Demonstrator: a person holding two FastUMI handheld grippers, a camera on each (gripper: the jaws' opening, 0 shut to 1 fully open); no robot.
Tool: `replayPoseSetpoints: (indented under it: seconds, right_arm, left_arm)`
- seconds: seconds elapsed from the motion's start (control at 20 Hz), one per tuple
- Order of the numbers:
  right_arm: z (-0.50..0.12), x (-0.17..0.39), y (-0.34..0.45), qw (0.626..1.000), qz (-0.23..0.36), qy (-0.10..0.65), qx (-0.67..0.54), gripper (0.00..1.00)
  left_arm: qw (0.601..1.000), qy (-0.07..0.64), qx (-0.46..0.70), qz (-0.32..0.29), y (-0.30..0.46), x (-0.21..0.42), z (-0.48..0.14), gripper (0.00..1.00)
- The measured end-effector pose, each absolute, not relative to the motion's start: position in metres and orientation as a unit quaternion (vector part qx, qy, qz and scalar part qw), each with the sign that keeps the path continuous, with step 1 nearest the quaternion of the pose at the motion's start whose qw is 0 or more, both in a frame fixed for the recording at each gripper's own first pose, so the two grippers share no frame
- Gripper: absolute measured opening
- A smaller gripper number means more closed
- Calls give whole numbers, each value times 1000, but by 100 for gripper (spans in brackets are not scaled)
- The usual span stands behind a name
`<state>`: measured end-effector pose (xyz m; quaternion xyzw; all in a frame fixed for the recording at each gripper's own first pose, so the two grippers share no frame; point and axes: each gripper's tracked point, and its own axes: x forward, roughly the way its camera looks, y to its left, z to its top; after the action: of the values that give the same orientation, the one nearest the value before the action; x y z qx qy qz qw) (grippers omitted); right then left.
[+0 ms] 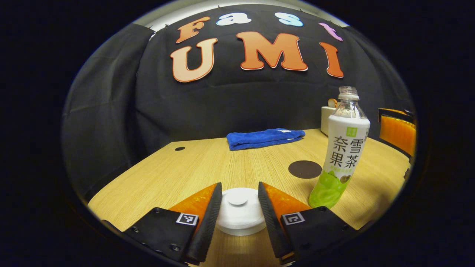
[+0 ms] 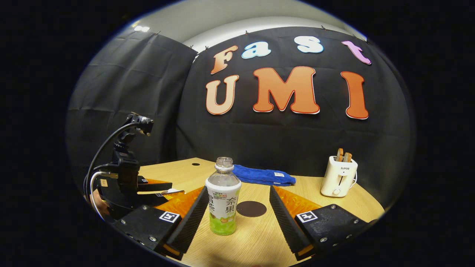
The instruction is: Open the teacup lid with one hand, grasp the water bottle and pour water into the teacup with the other hand; after pouring, place the water bottle on the coaster and then close the teacup lid.
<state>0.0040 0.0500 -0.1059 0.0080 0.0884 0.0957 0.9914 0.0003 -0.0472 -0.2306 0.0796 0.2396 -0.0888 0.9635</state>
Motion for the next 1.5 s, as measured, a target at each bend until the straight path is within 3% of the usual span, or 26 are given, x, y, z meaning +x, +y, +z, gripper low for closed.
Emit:
replayPoseSetpoints:
  seconds: [0.1,0.2,0.35,0.45,0.5,0.6,1.5]
  right_arm:
    - [-108,5,51,991,98,90,9,98]
    - [-112,5,51,991,99,94,11,98]
    - [-112,4,52,990,99,96,9,98]
    - [-113,4,52,990,100,97,9,98]
    - [-113,4,52,990,100,98,9,98]
    - [-114,4,53,990,101,99,9,98]
    - [-173,18,81,977,122,174,7,96]
  left_arm:
    - [964,236,89,-90,-49,2,-233,63]
    - [962,238,98,-89,-50,0,-234,64]
    - [963,234,99,-85,-51,3,-234,52]
    - [964,232,99,-83,-50,3,-234,55]
    - [966,225,105,-73,-46,4,-229,52]
    - [967,224,100,-65,-43,9,-230,31]
    - [984,161,77,-24,-8,19,-191,34]
